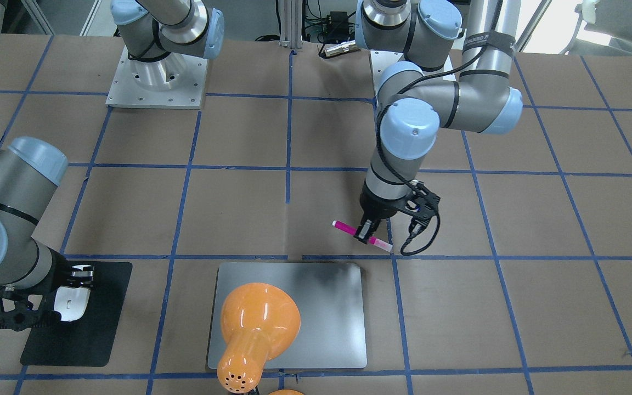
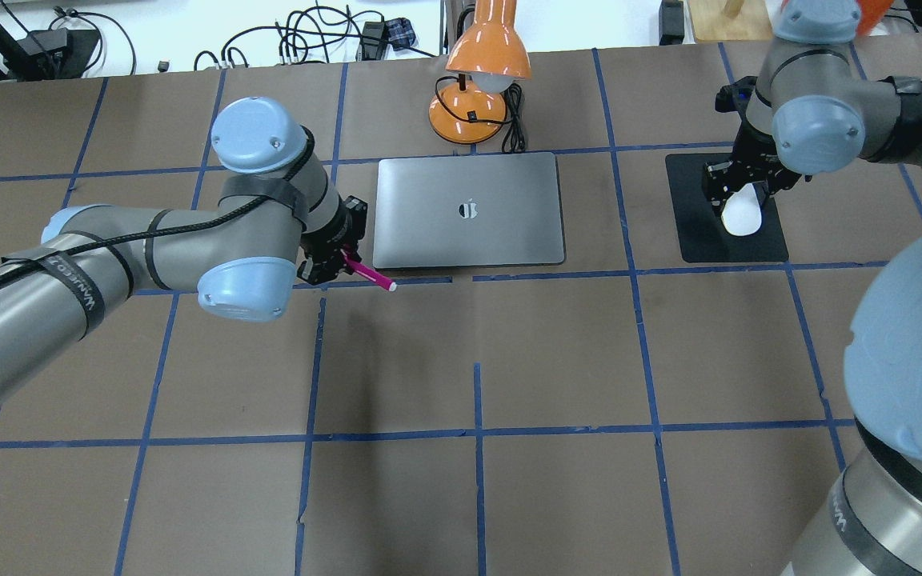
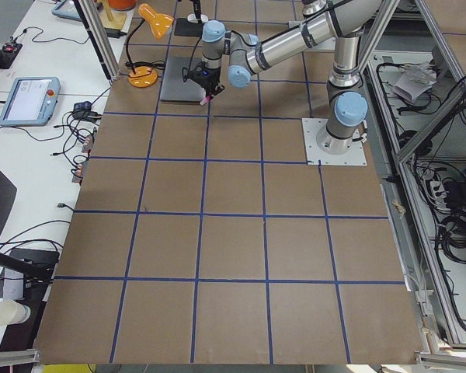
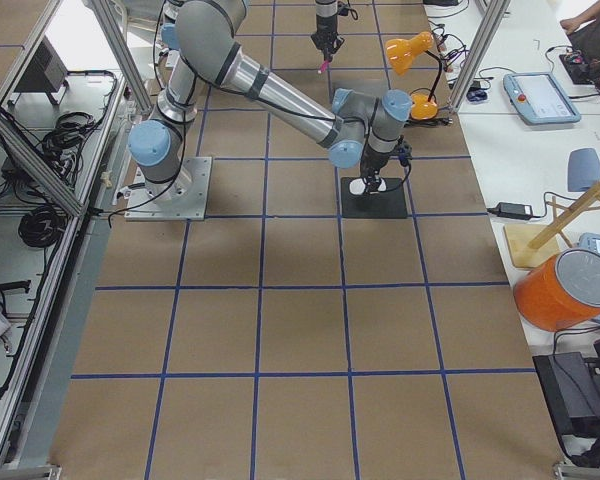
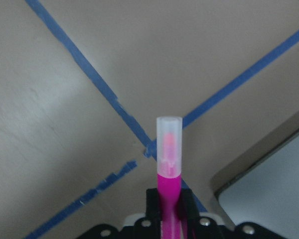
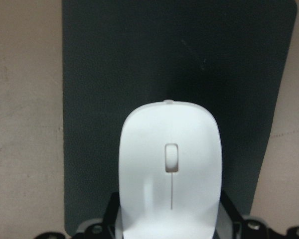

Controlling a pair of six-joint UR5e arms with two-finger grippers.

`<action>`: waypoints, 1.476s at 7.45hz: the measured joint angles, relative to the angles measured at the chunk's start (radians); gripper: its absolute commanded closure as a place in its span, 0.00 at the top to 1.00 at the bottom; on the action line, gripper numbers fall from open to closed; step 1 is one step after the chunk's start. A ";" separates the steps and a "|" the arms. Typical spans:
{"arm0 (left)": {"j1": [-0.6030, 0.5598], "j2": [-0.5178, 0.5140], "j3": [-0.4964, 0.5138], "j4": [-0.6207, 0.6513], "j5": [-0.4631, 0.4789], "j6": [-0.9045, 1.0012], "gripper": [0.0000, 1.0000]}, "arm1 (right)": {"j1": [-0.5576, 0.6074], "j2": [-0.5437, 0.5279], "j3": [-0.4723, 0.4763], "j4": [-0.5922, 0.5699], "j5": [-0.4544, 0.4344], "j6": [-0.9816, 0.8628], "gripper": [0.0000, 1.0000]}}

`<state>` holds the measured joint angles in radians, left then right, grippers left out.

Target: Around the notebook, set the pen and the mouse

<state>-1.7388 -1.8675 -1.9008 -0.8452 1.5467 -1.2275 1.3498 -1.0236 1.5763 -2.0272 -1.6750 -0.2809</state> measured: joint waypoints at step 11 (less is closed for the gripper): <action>-0.230 -0.156 0.023 0.103 -0.045 -0.615 0.89 | 0.069 -0.174 -0.160 0.339 -0.002 0.081 1.00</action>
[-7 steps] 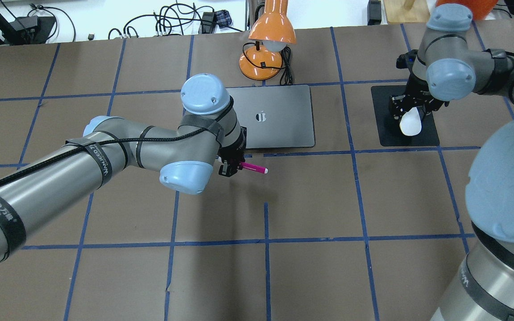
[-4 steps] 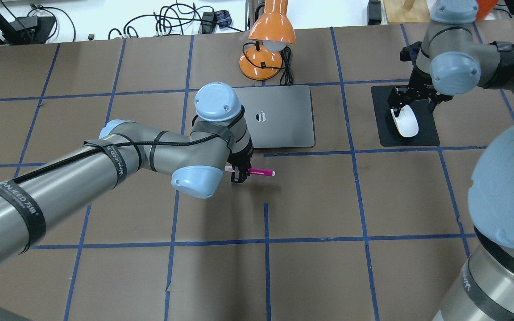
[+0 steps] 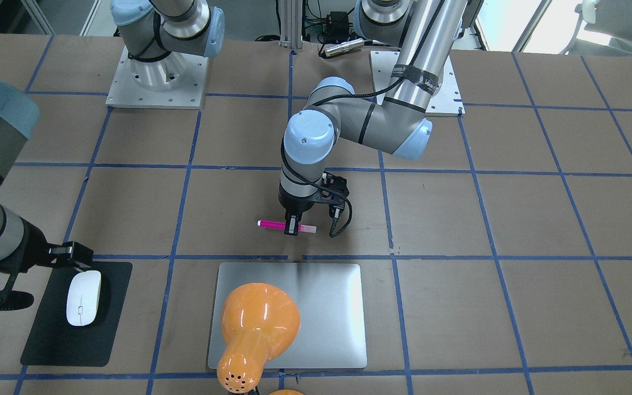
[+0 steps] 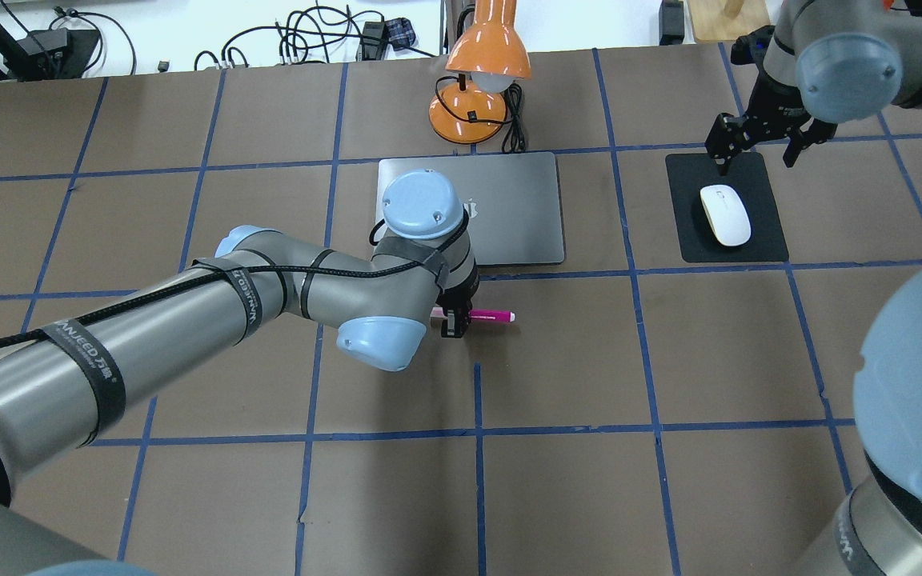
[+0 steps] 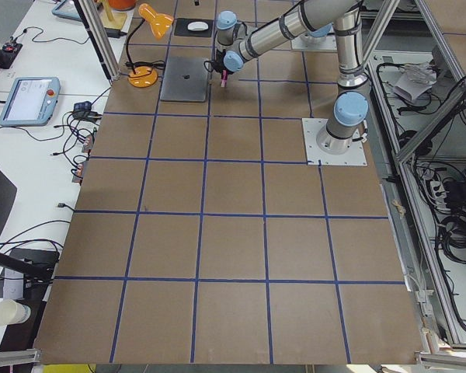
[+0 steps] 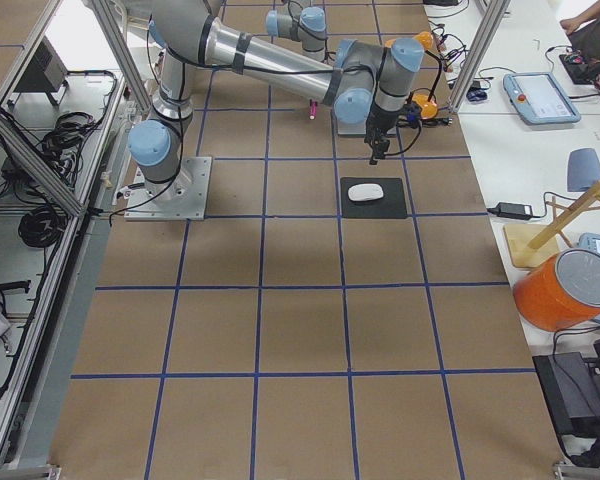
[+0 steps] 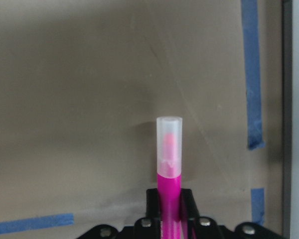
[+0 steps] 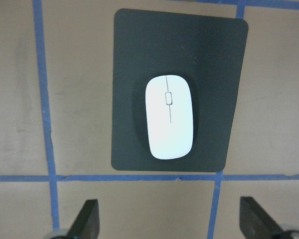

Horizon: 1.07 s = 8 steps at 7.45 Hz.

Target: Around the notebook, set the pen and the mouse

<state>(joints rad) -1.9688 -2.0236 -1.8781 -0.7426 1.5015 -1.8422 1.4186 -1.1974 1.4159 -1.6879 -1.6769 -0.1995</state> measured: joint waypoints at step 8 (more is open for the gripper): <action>0.048 0.128 -0.008 -0.198 -0.103 0.319 1.00 | 0.171 -0.271 0.009 0.225 0.059 0.192 1.00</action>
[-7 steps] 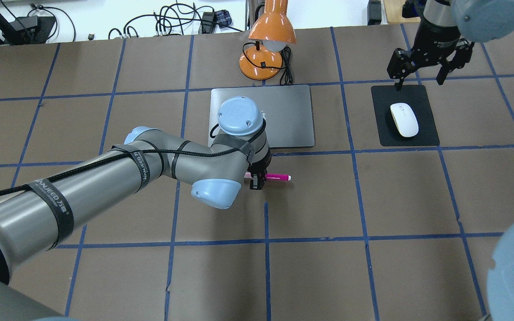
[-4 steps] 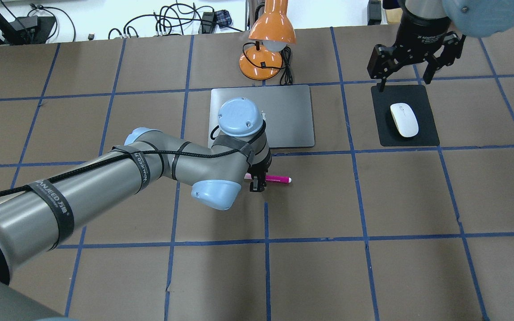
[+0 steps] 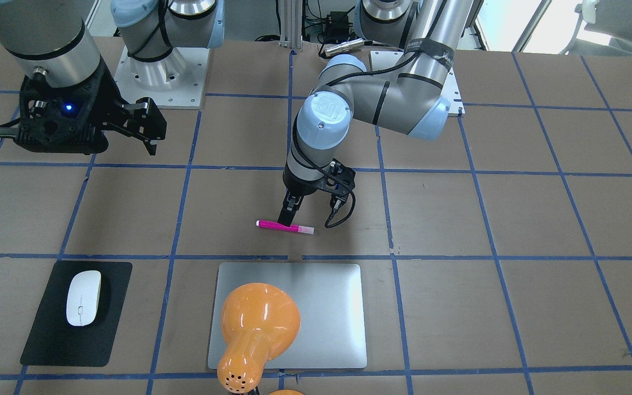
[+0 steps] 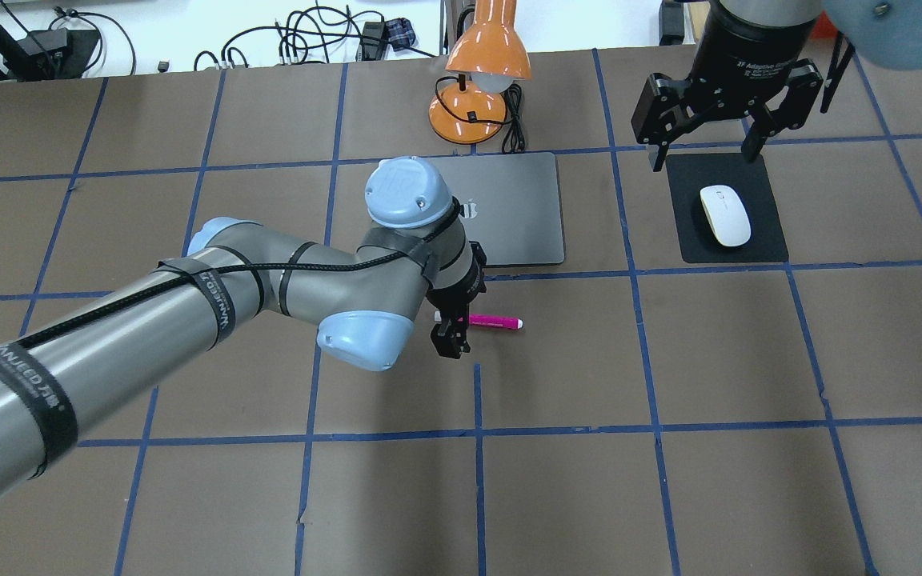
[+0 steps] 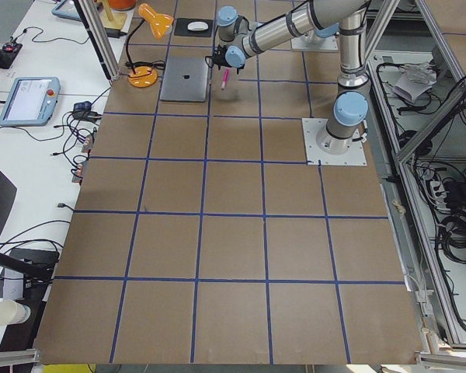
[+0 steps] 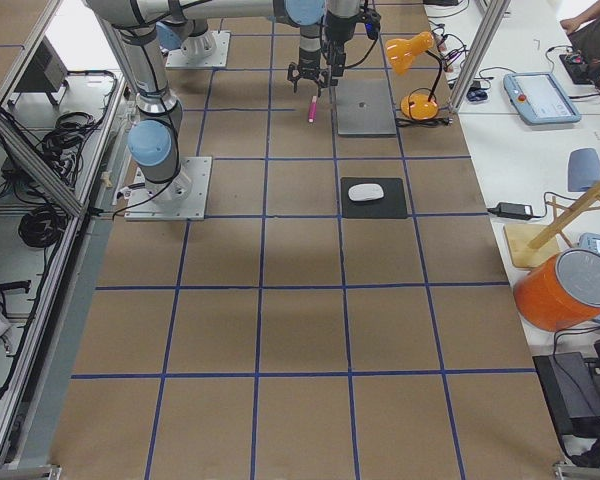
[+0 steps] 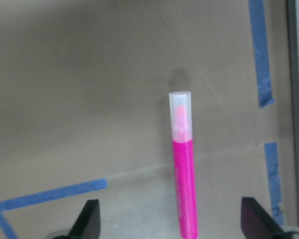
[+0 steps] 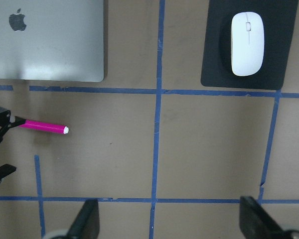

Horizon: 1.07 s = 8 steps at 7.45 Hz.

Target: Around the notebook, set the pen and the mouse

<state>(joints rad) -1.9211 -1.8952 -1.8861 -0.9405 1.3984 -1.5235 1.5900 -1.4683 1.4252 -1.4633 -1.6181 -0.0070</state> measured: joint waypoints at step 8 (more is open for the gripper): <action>0.388 0.437 0.106 -0.549 0.137 1.327 0.97 | 0.091 0.022 0.004 -0.060 -0.003 0.083 1.00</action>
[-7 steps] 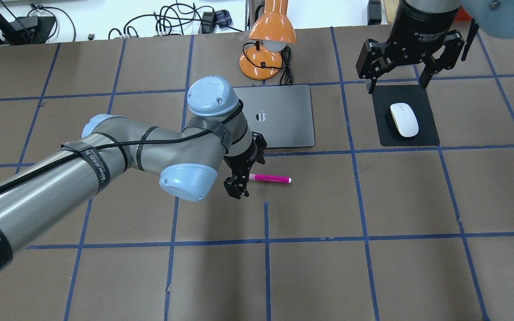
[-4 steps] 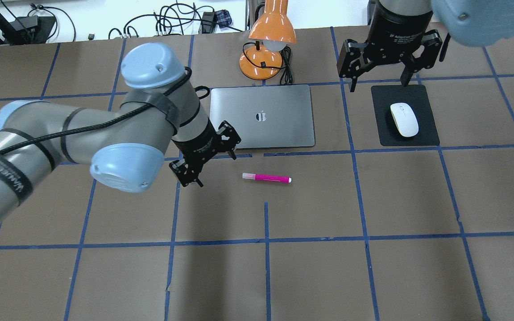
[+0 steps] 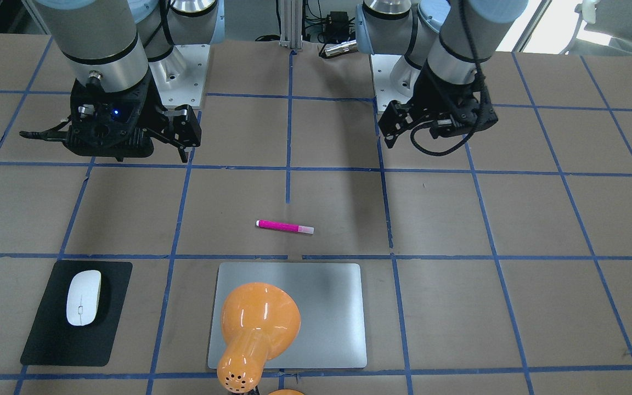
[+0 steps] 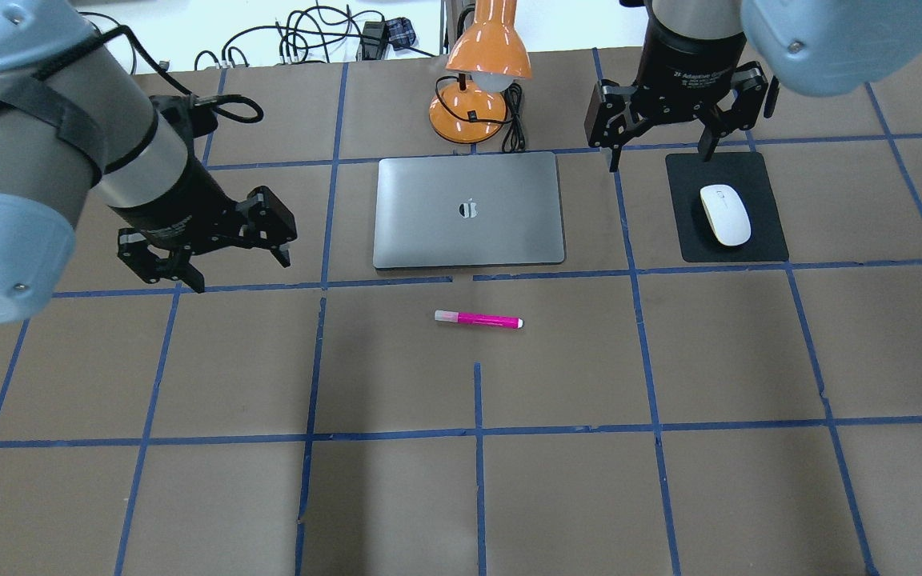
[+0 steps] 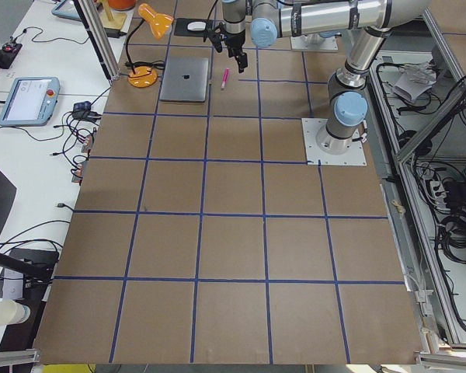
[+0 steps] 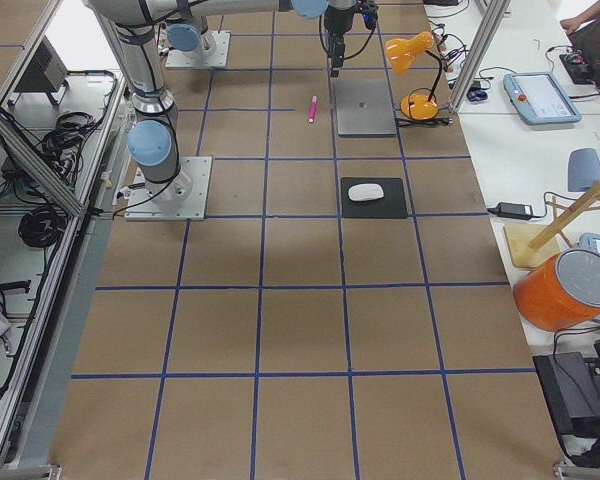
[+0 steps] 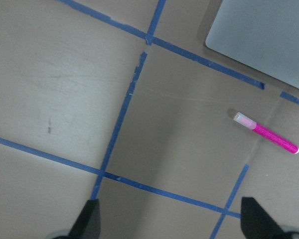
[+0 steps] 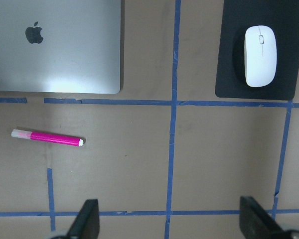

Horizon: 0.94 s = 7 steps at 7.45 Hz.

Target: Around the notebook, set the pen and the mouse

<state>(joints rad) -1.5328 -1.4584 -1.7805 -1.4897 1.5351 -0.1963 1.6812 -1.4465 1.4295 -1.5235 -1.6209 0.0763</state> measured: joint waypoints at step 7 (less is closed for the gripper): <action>-0.083 -0.179 0.238 0.006 0.088 0.123 0.96 | 0.003 -0.010 0.001 0.001 0.026 0.013 1.00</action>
<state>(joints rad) -1.6158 -1.6372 -1.5429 -1.4835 1.6235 -0.0731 1.6843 -1.4565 1.4306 -1.5226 -1.5951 0.0890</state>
